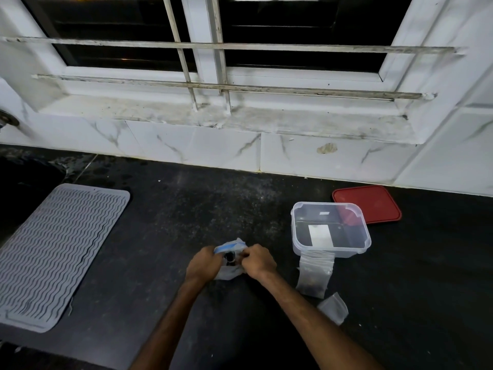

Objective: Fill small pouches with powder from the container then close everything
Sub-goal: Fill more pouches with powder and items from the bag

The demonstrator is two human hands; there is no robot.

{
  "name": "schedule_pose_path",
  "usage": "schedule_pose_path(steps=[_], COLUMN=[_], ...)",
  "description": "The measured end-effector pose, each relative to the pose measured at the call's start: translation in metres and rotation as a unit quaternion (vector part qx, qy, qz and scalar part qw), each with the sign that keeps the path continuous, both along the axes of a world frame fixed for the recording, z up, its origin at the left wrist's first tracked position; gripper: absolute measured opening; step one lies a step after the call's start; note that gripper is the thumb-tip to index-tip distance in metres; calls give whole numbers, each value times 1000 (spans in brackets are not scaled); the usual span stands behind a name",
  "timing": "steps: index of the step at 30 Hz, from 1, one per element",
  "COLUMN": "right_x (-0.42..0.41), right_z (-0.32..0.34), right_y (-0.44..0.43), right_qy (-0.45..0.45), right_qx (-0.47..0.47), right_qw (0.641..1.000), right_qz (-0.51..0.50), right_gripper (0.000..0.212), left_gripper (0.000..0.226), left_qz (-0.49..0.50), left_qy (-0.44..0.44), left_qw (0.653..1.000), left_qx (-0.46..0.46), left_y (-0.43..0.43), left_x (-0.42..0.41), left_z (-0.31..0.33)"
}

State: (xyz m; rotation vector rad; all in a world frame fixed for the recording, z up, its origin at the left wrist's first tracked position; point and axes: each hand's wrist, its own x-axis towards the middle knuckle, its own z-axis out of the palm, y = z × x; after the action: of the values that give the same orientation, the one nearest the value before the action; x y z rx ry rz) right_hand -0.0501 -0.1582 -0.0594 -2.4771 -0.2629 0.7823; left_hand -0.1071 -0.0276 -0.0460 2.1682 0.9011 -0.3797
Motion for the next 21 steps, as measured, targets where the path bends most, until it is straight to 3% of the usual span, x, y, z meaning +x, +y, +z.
schedule_pose_path(steps=[8,11,16,21], right_x=[2,1,-5,-6], right_z=[-2,-2,2,0], right_y=[-4,-3,-2,-4], right_qy=[-22,-74,-153,-97], right_qx=[-26,-56,-101,-69], right_qw=[999,995,979,991], right_qz=[0,29,86,66], right_gripper=[21,24,23,20], left_gripper=[26,21,31,24], left_qz=[74,104,138,157], left_qy=[-85,-110,-118,-104], left_qw=[981,978,974,949], left_qx=[-159,-146,-136,-251], left_y=[0,6,10,5], left_x=[2,2,2,2], left_z=[-4,-6,-16,-10])
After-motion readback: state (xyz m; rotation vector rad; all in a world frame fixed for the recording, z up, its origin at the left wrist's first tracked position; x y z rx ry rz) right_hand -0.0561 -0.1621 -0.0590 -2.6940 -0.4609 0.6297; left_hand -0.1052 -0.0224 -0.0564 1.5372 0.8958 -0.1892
